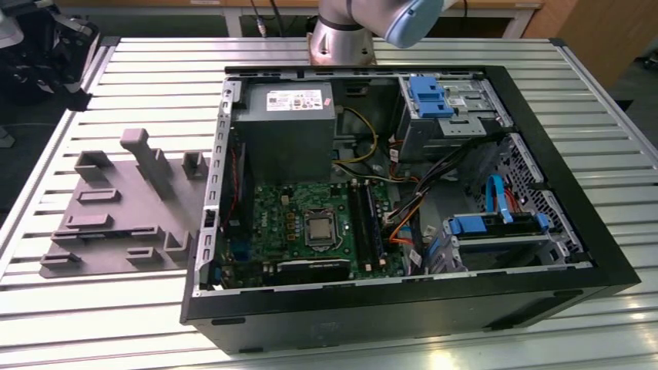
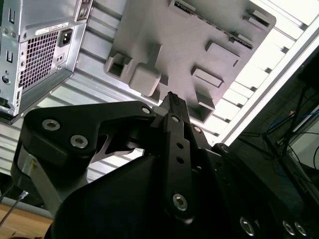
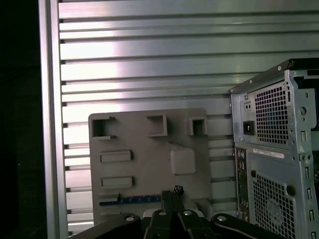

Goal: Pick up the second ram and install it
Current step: 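Reach for the second ram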

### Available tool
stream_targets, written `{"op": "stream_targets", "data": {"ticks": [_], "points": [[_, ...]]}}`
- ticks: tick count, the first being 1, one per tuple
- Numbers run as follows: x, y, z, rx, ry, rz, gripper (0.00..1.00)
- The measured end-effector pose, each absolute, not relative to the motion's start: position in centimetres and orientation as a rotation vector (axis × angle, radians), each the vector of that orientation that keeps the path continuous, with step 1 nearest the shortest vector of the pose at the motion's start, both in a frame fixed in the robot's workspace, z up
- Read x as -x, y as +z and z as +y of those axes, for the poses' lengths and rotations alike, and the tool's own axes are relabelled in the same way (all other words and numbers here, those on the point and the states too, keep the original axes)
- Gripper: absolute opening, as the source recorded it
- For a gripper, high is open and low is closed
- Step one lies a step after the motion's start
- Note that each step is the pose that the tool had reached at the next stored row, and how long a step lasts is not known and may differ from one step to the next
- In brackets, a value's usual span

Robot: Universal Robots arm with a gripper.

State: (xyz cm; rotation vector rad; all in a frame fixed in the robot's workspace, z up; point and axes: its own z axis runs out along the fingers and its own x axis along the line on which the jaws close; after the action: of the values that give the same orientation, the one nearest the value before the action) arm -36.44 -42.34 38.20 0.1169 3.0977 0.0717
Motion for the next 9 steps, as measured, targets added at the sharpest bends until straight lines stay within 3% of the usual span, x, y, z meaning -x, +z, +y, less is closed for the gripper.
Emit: {"op": "stream_targets", "data": {"ticks": [9], "points": [[36.52, 37.64, -43.11, -0.117, 0.072, 3.098, 0.11]]}}
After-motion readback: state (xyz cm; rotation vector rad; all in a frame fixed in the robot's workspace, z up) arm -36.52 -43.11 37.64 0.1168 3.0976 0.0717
